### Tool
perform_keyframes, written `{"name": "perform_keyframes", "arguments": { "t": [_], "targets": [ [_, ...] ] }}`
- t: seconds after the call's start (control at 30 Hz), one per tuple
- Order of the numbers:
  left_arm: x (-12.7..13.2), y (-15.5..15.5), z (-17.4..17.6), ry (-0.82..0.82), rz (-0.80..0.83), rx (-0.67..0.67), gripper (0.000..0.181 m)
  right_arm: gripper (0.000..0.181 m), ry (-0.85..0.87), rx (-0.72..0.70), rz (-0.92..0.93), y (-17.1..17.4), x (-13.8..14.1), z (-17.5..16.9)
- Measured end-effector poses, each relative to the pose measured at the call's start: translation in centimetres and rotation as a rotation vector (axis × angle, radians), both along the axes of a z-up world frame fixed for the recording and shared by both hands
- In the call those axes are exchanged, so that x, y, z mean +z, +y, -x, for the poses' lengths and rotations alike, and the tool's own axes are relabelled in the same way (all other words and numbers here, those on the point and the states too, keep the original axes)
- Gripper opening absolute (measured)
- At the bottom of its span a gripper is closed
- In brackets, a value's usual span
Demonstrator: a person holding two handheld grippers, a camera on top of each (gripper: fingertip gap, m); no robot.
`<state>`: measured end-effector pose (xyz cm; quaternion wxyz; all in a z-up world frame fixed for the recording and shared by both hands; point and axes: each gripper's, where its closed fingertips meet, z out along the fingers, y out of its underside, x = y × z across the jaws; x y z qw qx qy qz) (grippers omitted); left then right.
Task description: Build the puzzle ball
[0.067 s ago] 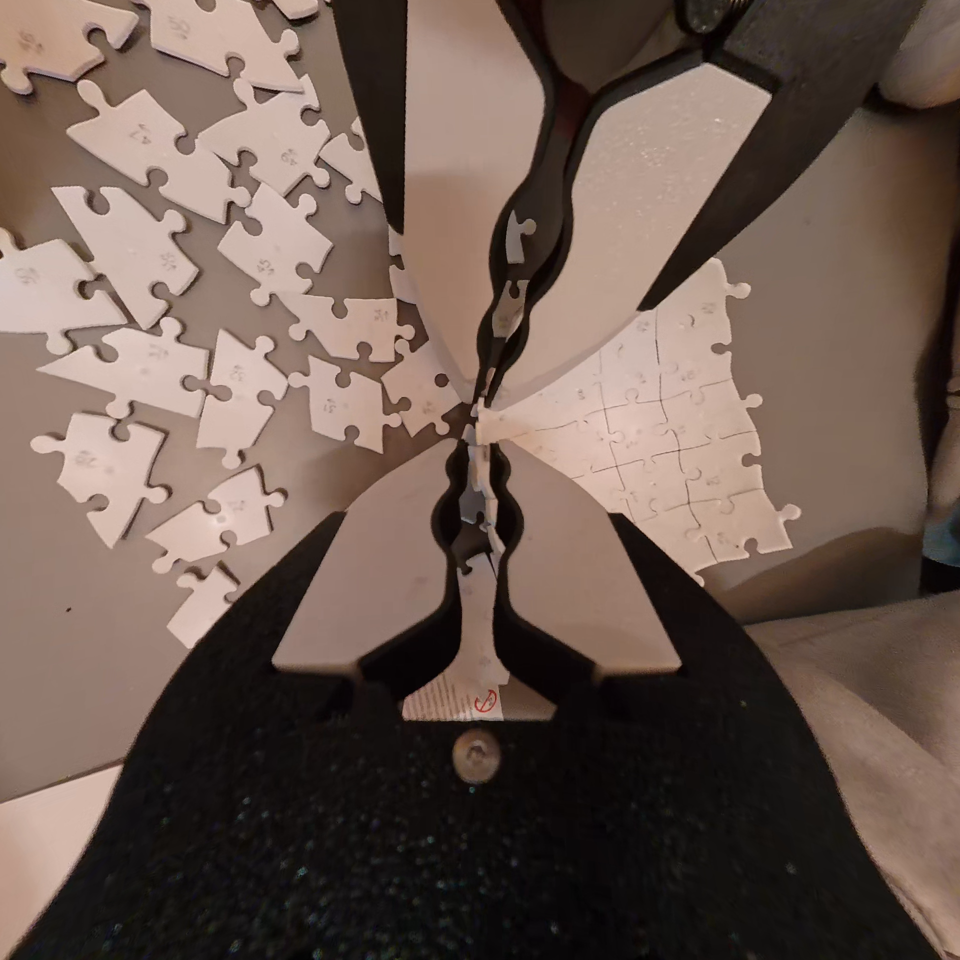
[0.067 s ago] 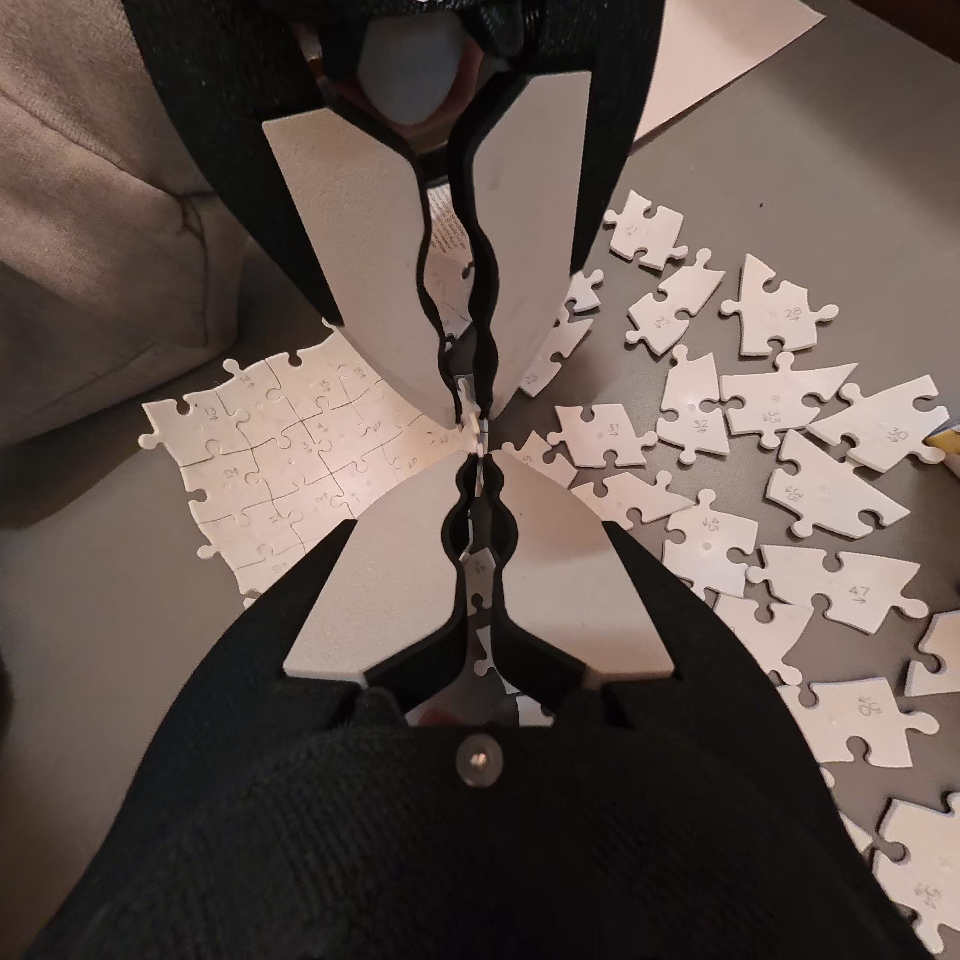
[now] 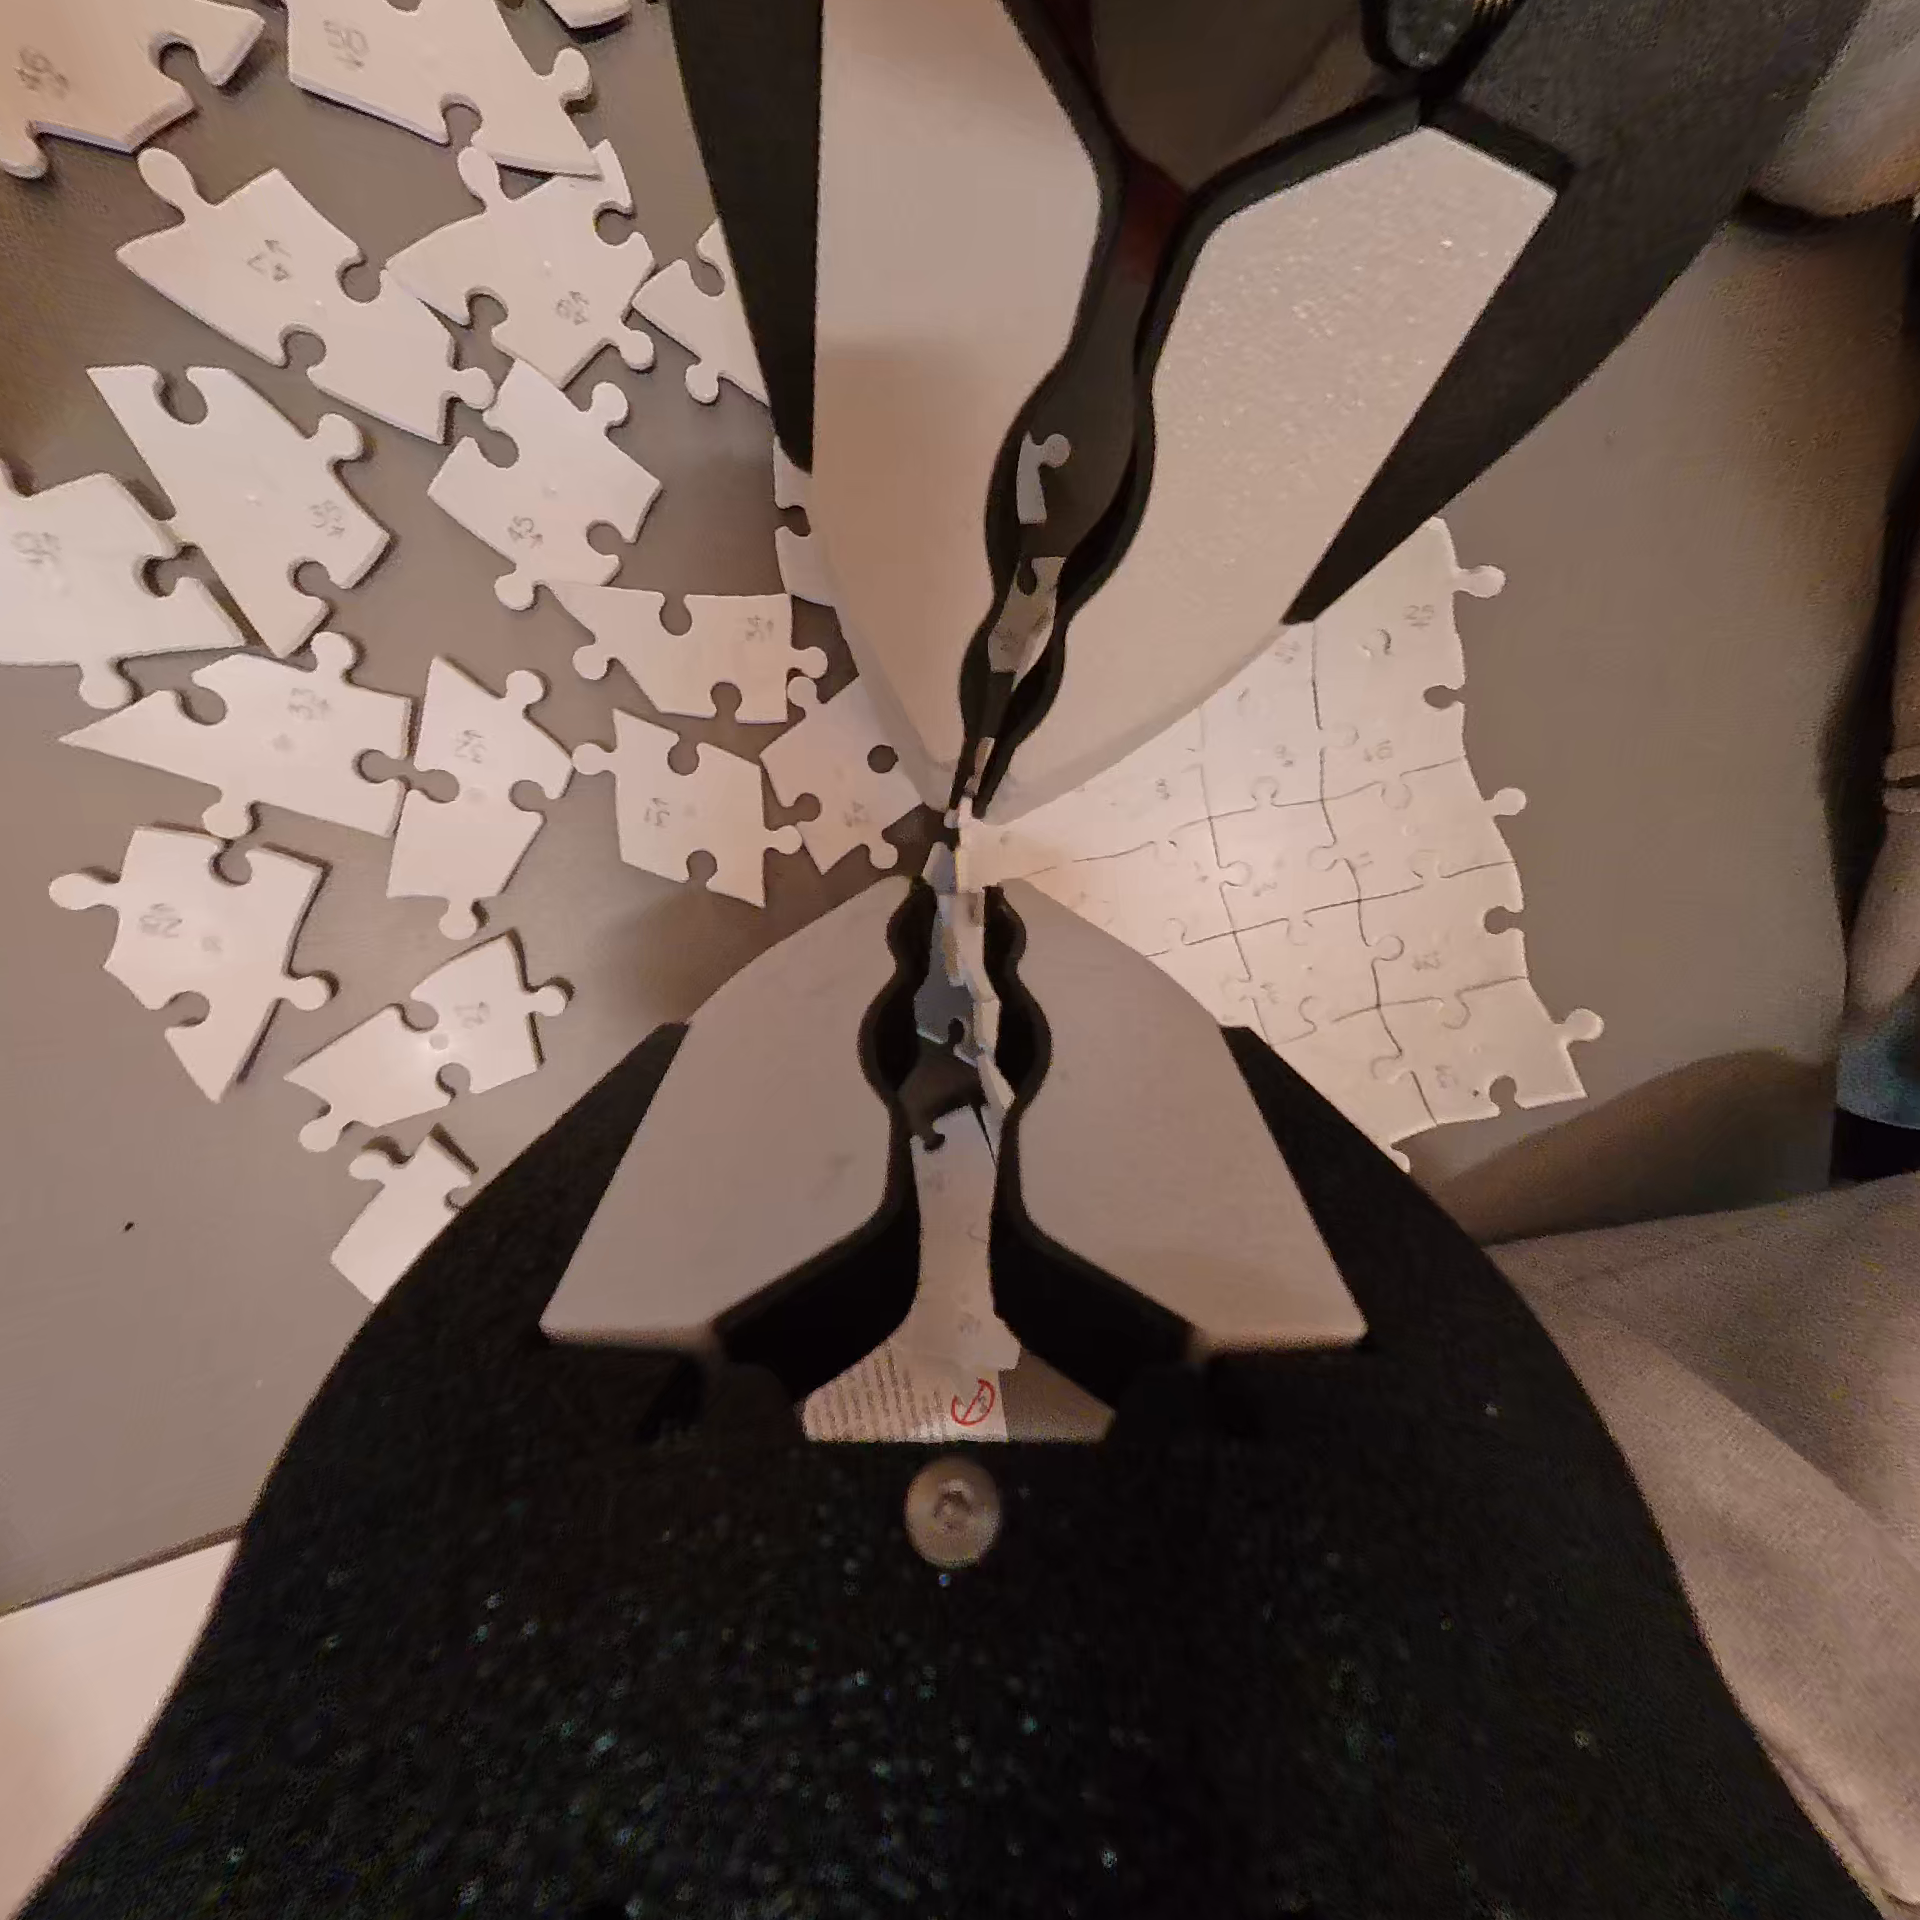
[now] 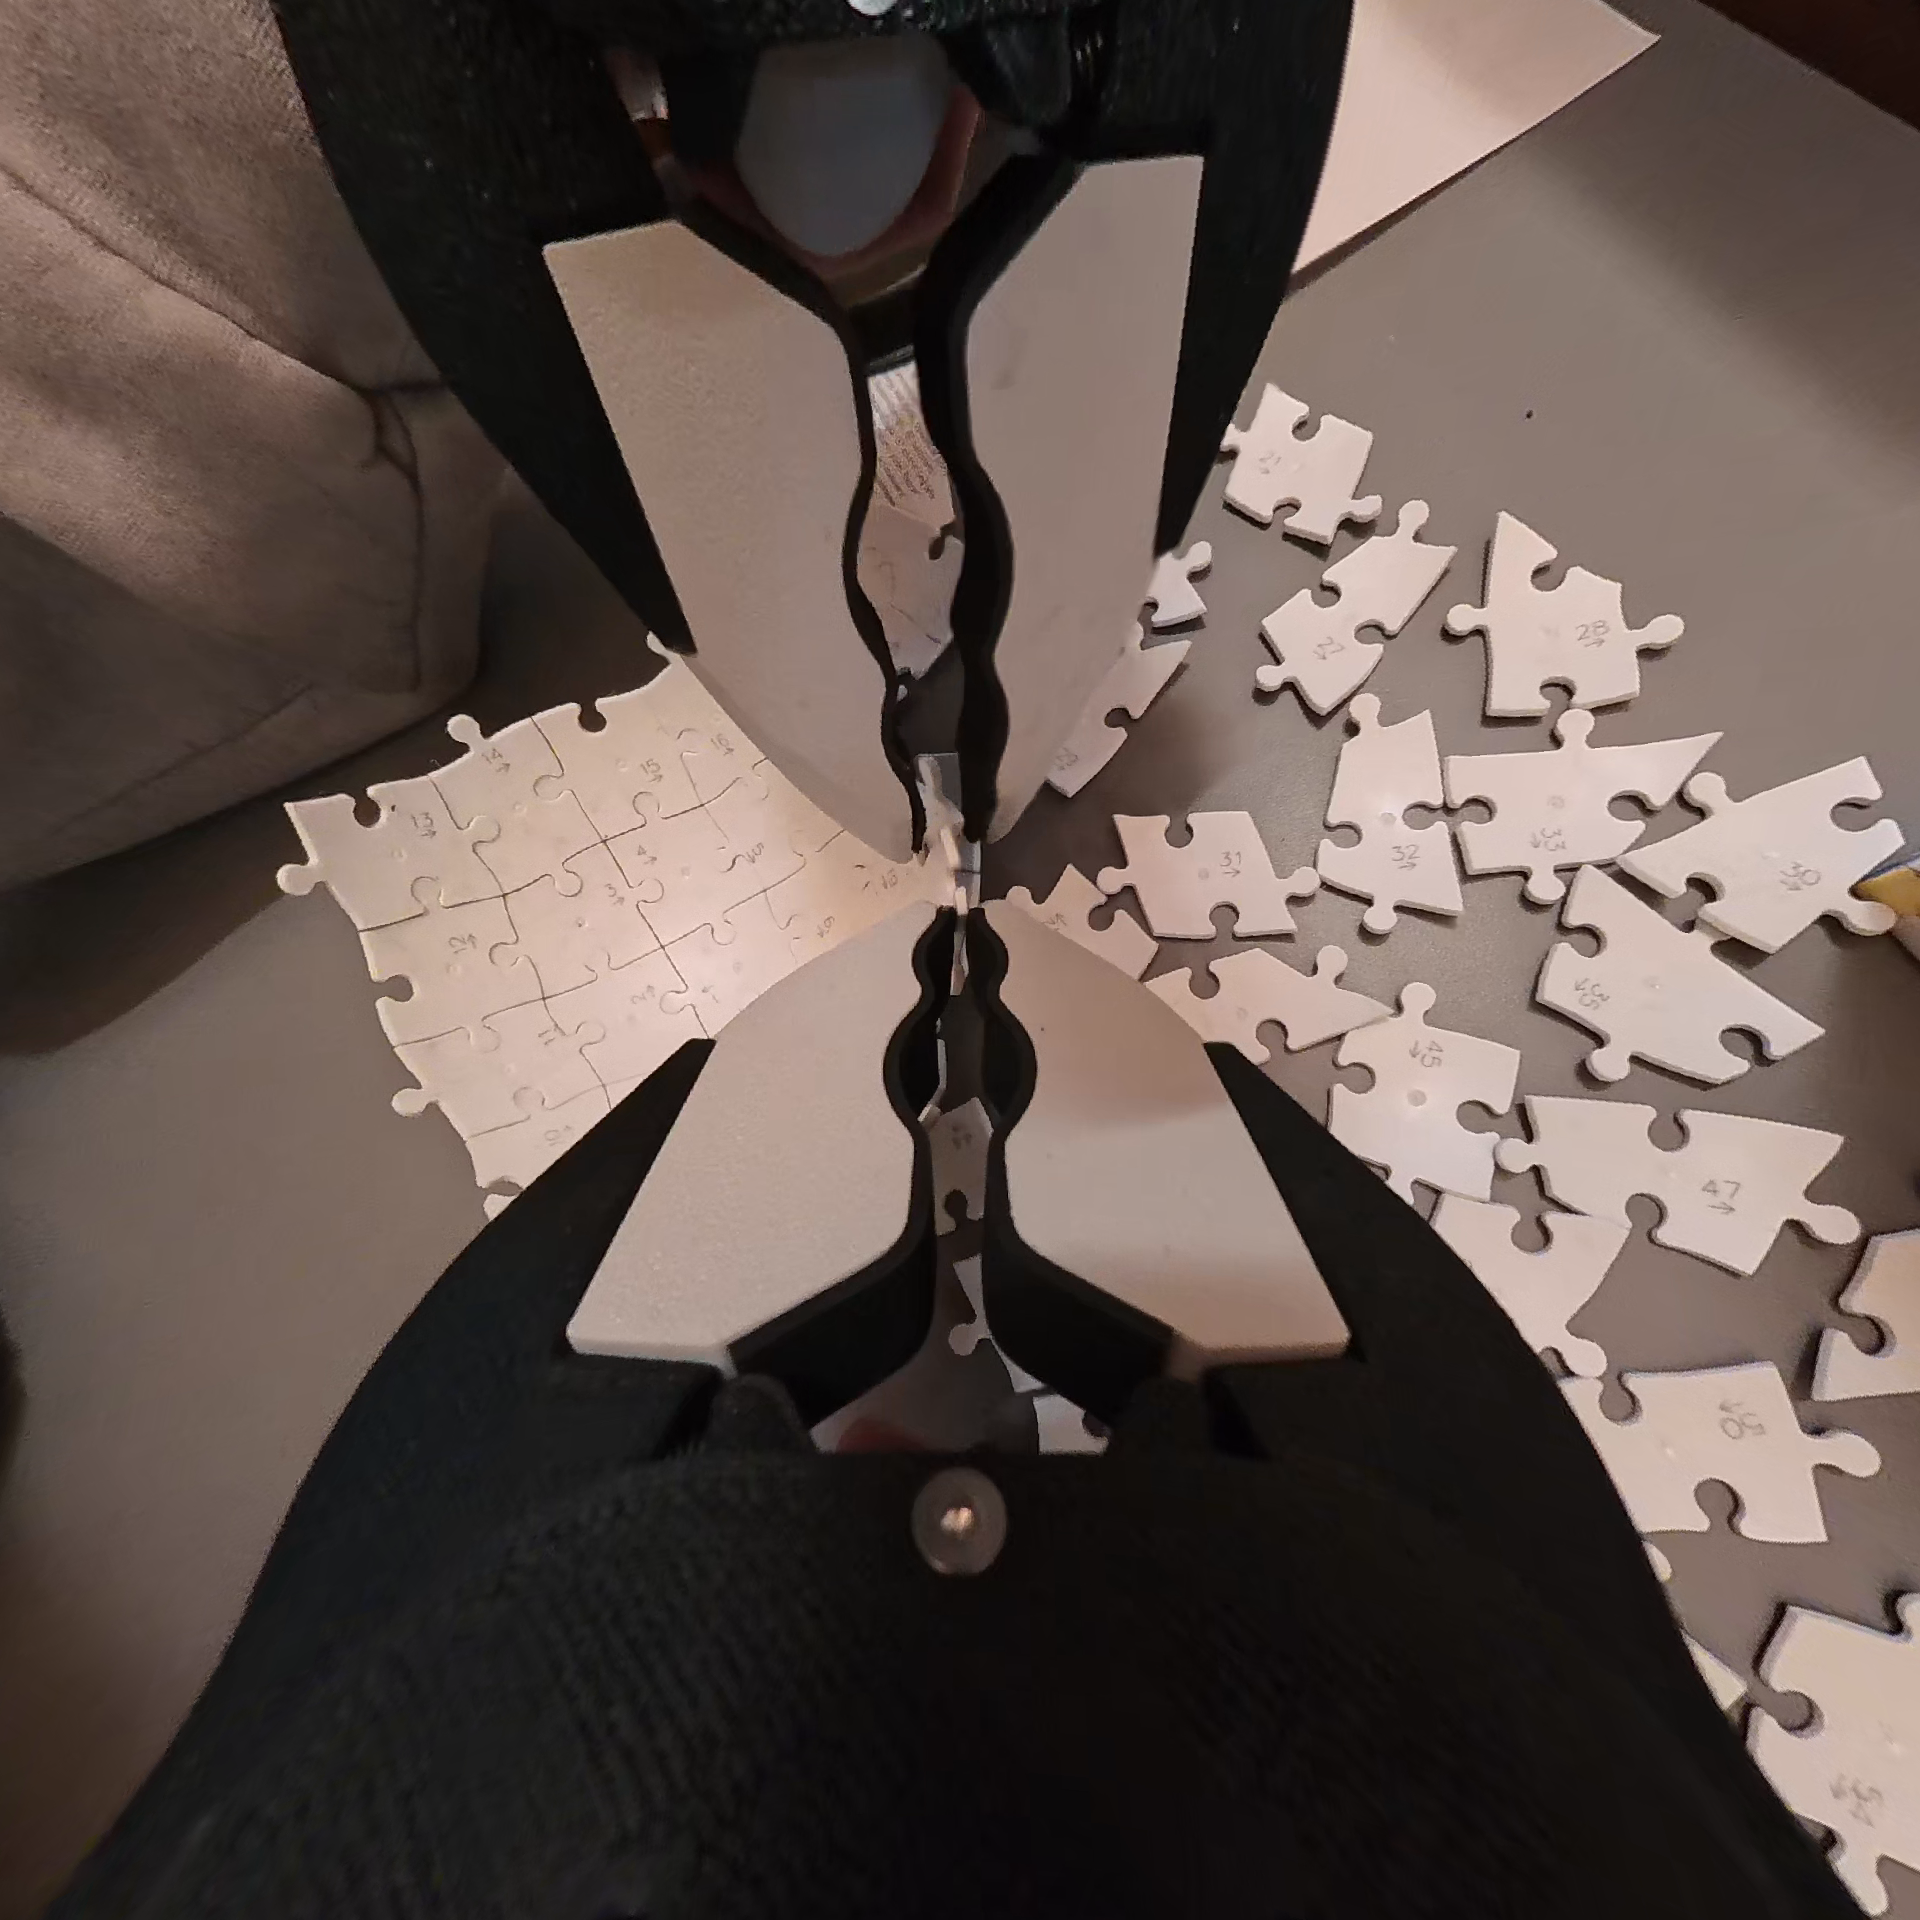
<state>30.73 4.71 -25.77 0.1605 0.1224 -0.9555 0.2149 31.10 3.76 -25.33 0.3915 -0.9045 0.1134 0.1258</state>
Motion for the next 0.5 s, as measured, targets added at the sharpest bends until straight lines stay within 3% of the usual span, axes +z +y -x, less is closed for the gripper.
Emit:
{"name": "perform_keyframes", "arguments": {
  "t": [0.5],
  "targets": [
    [-0.19, -0.27, -0.05, 0.047, 0.000, 0.009, 0.003, 0.003, -0.007, 0.006, 0.003, 0.03, -0.08, 0.07]
  ]
}}
